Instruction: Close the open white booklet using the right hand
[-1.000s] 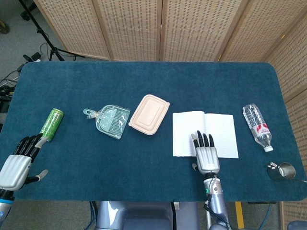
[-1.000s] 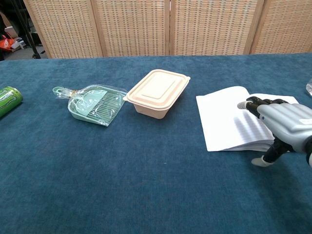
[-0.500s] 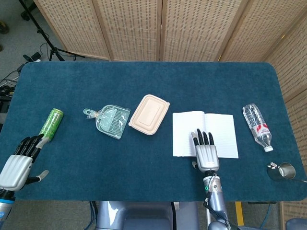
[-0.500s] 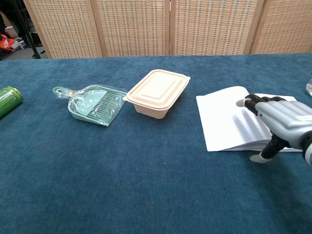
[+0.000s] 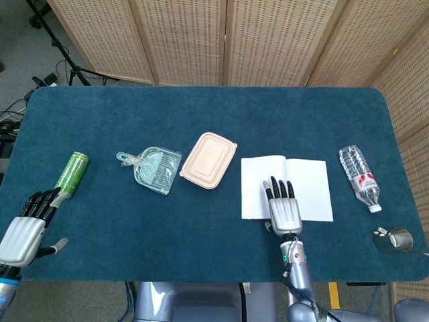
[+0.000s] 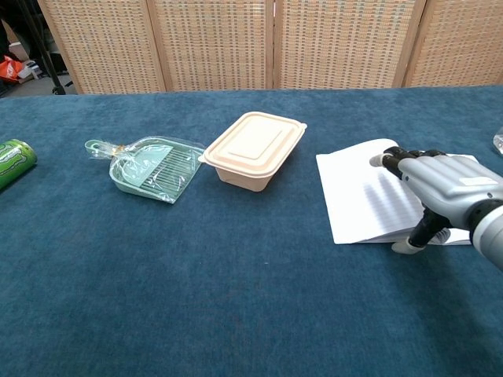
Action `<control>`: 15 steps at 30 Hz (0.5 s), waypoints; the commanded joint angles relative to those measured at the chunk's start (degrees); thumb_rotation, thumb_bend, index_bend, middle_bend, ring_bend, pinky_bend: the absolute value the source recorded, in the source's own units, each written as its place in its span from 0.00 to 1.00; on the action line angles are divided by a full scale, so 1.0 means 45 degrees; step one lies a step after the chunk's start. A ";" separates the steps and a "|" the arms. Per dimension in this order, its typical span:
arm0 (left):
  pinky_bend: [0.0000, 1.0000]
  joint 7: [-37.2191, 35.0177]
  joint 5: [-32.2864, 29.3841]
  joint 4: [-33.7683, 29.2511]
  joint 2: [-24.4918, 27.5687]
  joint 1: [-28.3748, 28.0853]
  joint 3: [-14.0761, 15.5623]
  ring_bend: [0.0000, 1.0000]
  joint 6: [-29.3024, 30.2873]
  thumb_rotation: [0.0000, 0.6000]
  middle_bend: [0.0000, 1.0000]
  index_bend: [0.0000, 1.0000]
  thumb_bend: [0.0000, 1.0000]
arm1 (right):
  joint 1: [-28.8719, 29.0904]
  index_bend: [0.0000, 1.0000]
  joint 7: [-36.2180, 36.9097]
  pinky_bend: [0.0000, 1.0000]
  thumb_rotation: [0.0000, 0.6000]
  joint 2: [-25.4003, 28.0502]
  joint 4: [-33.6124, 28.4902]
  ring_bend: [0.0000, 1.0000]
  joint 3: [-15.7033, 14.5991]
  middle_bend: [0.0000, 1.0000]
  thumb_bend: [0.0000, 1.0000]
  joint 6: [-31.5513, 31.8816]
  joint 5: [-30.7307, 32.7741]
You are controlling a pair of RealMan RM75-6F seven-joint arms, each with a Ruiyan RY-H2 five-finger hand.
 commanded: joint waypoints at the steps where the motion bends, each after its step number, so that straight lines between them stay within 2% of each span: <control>1: 0.00 0.0007 -0.0016 0.0004 -0.0003 -0.0004 -0.0006 0.00 -0.0004 1.00 0.00 0.00 0.19 | 0.0074 0.06 0.0014 0.00 1.00 -0.0024 0.0088 0.00 0.0007 0.00 0.00 -0.0056 0.0098; 15: 0.00 0.0055 -0.0022 0.0015 -0.0033 -0.0046 0.0026 0.00 -0.0103 1.00 0.00 0.00 0.19 | 0.0440 0.06 0.0162 0.00 1.00 -0.0025 0.0335 0.00 0.0119 0.00 0.00 -0.0147 0.0372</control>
